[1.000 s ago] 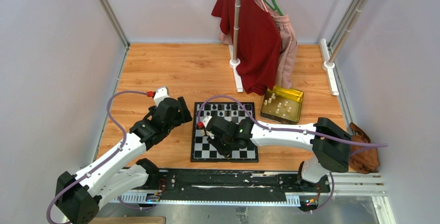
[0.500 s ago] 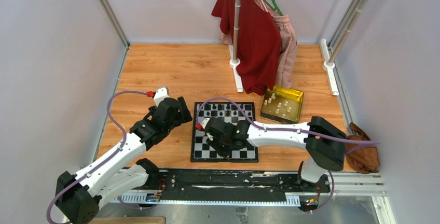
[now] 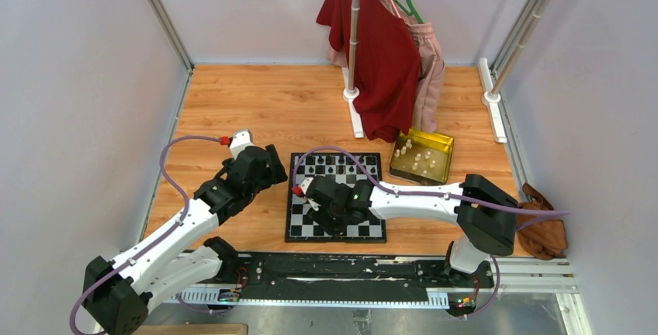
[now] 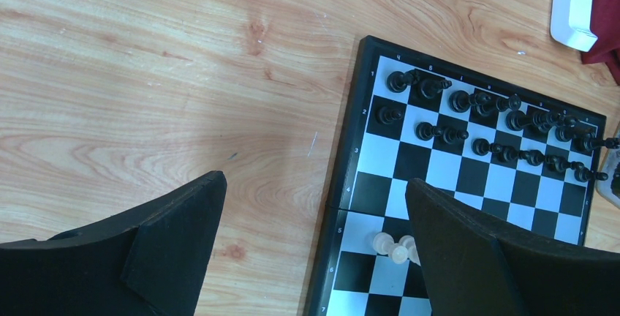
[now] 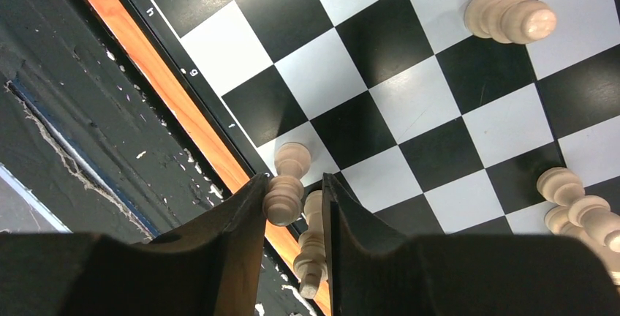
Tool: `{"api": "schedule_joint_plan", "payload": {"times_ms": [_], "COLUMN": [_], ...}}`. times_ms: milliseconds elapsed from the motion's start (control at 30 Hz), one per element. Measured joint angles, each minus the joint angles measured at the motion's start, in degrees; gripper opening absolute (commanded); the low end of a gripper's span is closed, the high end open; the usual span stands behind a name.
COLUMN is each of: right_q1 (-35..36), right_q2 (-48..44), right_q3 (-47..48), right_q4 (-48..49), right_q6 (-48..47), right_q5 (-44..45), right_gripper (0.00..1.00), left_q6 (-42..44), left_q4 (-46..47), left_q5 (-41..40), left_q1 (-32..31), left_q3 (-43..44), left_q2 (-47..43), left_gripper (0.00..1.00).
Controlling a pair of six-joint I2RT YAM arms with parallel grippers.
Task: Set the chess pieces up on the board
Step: Place the chess piece on the chessboard, then pick up the chess piece from the chessboard.
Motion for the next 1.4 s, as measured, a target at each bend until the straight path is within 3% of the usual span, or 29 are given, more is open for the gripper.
{"api": "schedule_joint_plan", "payload": {"times_ms": [700, 1067, 1400], "right_q1": [0.0, -0.1, -4.2], "right_q2": [-1.4, -3.0, -3.1], "right_q3": [2.2, 5.1, 5.9], "right_q4": [-2.1, -3.7, -2.7], "right_q6": [-1.3, -2.6, -4.0], "right_q5": [0.2, 4.8, 7.2], "right_gripper": [0.4, 0.41, 0.47], "left_q6": [-0.5, -0.5, -0.1], "left_q4": [0.0, 0.0, 0.0], "left_q5": [0.6, 0.6, 0.5], "left_q1": [0.0, 0.0, 0.0], "left_q3": [0.0, 0.0, 0.0], "left_q2": [0.0, 0.0, -0.1], "left_gripper": [1.0, 1.0, 1.0]}}
